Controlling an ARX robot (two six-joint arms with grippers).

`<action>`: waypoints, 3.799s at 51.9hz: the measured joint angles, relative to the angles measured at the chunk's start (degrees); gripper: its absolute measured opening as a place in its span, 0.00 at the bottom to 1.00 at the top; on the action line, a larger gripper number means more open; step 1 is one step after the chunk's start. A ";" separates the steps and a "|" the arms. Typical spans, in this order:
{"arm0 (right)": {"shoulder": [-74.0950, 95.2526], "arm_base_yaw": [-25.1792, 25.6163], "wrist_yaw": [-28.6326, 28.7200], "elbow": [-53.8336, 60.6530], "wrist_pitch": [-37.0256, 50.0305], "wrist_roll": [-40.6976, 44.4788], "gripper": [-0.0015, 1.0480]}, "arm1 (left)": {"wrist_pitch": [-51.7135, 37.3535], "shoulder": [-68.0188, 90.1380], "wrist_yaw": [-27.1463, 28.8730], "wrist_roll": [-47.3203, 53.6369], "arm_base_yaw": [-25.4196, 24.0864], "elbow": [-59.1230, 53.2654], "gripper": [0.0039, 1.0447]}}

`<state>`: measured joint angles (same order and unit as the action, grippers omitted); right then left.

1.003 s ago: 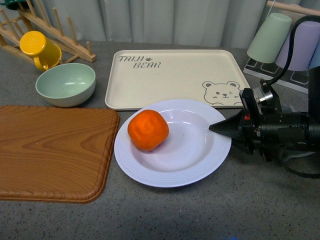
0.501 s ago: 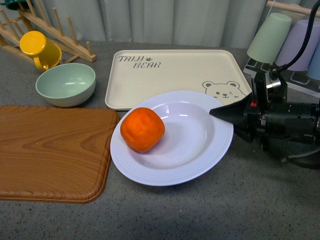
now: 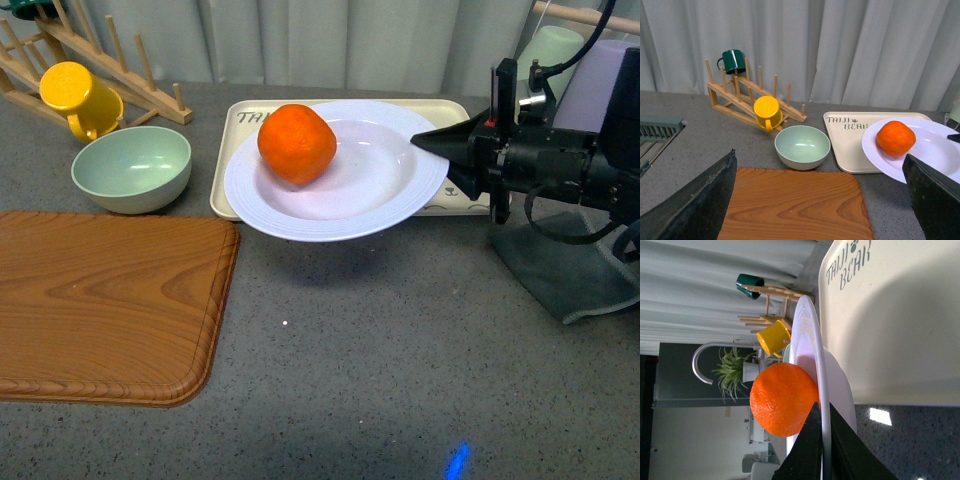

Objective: Place orange and plate with both arms

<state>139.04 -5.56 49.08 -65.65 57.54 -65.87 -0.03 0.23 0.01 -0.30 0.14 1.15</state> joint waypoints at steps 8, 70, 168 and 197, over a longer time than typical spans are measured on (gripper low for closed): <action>5.31 0.00 -1.16 -10.38 -5.42 -0.37 0.01 | 0.00 0.00 0.00 0.00 0.00 0.00 0.94; 6.86 0.33 -7.43 -29.09 -32.26 21.42 0.91 | 0.00 0.00 0.00 0.02 0.00 0.00 0.94; -86.14 5.44 -49.22 63.28 -8.00 65.68 0.01 | 0.00 -0.07 0.00 0.02 0.00 0.00 0.94; -108.96 5.44 -49.16 65.35 -27.87 65.68 0.01 | 0.00 -0.07 0.00 0.02 0.00 0.00 0.94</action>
<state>30.09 -0.12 -0.08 -0.30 29.67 -0.19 -0.03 0.16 0.01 -0.27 0.14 1.15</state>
